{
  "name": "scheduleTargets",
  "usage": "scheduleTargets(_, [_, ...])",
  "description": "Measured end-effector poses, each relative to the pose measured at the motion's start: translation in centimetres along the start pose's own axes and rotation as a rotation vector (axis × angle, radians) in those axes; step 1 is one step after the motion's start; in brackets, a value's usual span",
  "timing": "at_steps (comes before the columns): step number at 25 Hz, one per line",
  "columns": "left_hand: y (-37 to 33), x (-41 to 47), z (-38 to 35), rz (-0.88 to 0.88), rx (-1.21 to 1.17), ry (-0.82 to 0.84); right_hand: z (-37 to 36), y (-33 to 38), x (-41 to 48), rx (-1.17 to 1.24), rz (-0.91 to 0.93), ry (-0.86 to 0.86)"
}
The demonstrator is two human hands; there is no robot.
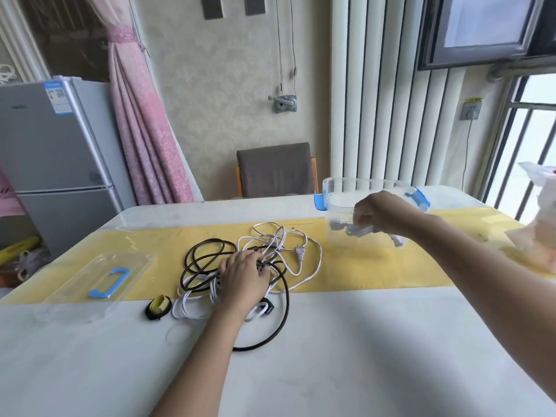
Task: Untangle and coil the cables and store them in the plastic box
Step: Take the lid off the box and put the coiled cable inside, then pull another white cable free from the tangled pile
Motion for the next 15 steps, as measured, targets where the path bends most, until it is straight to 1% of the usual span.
scheduleTargets(3, [0.4,0.0,-0.4,-0.008,-0.025,-0.026,-1.7,-1.2,2.4,0.001,-0.040,0.022])
scheduleTargets(7, [0.5,0.3,-0.6,-0.033,-0.042,-0.001,-2.9,-2.3,4.6,0.015,-0.066,0.097])
scheduleTargets(8, [0.5,0.3,-0.4,-0.038,-0.079,-0.023,-3.0,-2.4,5.0,0.025,-0.075,0.108])
scheduleTargets(11, [0.5,0.1,1.2,-0.021,-0.352,-0.226,-3.6,-2.6,5.9,-0.027,-0.112,0.085])
scheduleTargets(12, [0.7,0.1,1.9,-0.008,-0.407,-0.275,-3.8,-2.5,6.2,-0.060,-0.128,0.079])
scheduleTargets(13, [1.1,0.1,2.4,0.005,-0.410,-0.284,-4.0,-2.2,6.4,-0.080,-0.151,0.067])
scheduleTargets(15, [1.9,0.1,2.8,0.037,-0.384,-0.222,-3.9,-1.3,6.5,-0.109,-0.201,0.033])
Point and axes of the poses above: each hand's wrist, its own x-axis towards the middle knuckle, its own z-axis out of the back of the hand, y = z × x, the point moved 2 cm from there along x, towards the middle knuckle, and after that the axes turned 6 degrees about -z, right-handed, at the moved point
